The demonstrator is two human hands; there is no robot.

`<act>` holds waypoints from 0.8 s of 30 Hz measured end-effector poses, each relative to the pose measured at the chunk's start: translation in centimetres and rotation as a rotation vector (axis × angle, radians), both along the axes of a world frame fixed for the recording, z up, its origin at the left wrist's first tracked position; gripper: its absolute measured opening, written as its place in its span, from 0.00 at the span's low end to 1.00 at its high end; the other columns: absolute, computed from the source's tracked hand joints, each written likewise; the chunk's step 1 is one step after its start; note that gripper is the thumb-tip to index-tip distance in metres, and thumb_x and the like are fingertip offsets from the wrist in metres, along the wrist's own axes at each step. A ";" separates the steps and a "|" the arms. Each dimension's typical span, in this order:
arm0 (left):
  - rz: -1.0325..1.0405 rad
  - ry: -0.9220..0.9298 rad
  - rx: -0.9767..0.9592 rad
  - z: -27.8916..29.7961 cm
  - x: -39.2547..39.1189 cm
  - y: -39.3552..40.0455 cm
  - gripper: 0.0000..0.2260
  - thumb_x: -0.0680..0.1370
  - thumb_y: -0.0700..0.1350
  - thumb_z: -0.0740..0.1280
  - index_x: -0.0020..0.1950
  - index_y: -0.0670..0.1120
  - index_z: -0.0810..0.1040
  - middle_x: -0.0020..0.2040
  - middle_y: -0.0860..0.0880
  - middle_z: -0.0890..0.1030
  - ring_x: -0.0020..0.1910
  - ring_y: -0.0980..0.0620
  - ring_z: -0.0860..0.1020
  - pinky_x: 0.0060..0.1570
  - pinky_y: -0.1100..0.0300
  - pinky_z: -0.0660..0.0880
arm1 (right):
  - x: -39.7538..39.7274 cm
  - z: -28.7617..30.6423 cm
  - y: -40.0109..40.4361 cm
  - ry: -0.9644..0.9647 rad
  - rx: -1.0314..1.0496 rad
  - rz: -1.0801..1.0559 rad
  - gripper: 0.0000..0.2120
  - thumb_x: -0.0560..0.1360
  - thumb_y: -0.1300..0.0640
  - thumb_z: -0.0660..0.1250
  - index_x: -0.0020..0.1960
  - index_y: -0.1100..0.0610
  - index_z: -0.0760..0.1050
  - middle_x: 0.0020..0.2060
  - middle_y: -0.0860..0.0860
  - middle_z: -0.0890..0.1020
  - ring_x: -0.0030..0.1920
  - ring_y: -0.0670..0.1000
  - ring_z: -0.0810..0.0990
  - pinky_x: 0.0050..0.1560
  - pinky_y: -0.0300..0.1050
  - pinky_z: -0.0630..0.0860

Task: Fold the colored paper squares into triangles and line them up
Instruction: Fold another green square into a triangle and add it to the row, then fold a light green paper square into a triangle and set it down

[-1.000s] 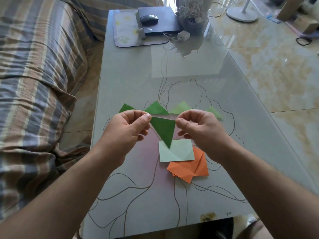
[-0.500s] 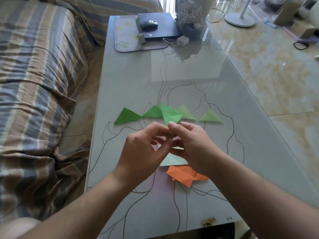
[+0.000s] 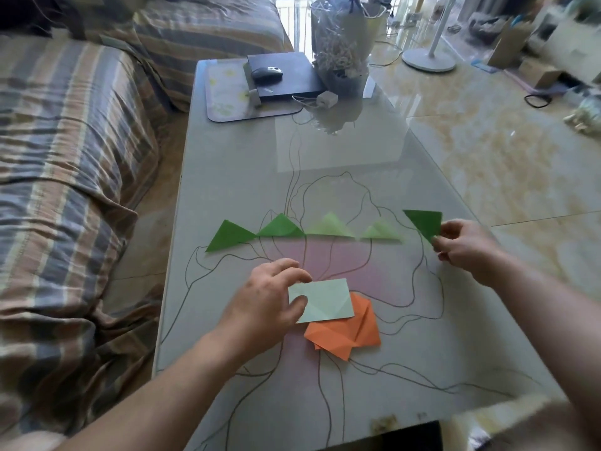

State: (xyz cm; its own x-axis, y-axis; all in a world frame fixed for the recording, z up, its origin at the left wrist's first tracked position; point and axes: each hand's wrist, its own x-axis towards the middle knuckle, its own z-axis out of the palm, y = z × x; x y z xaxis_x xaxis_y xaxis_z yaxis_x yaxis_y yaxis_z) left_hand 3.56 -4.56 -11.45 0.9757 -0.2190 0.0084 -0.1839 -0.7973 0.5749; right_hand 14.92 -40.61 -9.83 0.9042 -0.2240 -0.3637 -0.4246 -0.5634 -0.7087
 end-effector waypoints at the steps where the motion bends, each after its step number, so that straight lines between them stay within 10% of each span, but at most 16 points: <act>1: 0.030 0.011 0.012 -0.3 0.2 0.2 0.16 0.80 0.54 0.69 0.68 0.58 0.78 0.72 0.58 0.72 0.72 0.54 0.67 0.69 0.62 0.63 | 0.2 -0.1 -1.6 0.017 -0.085 0.014 0.06 0.82 0.58 0.69 0.55 0.59 0.81 0.43 0.57 0.84 0.40 0.55 0.81 0.44 0.50 0.77; 10: 0.098 0.144 0.178 -2.0 0.9 -0.1 0.40 0.72 0.75 0.58 0.80 0.55 0.65 0.75 0.55 0.64 0.75 0.51 0.57 0.75 0.53 0.58 | 1.4 -1.9 -4.0 -0.017 -0.408 0.206 0.08 0.84 0.50 0.61 0.59 0.46 0.78 0.59 0.58 0.79 0.54 0.60 0.80 0.58 0.57 0.78; 13: 0.086 0.126 0.267 -2.6 1.0 -0.4 0.36 0.75 0.70 0.66 0.79 0.56 0.65 0.74 0.55 0.61 0.74 0.49 0.56 0.75 0.52 0.59 | 1.1 -2.4 -3.3 -0.101 -0.471 0.134 0.18 0.84 0.47 0.60 0.73 0.44 0.70 0.68 0.59 0.72 0.66 0.63 0.76 0.69 0.59 0.72; 24: 0.153 0.162 0.116 -2.0 1.7 -0.4 0.23 0.70 0.62 0.76 0.63 0.60 0.78 0.63 0.58 0.66 0.68 0.49 0.61 0.70 0.53 0.63 | -2.2 -0.6 3.1 -0.191 -0.641 0.353 0.16 0.79 0.52 0.66 0.67 0.47 0.80 0.61 0.52 0.74 0.64 0.59 0.69 0.65 0.59 0.73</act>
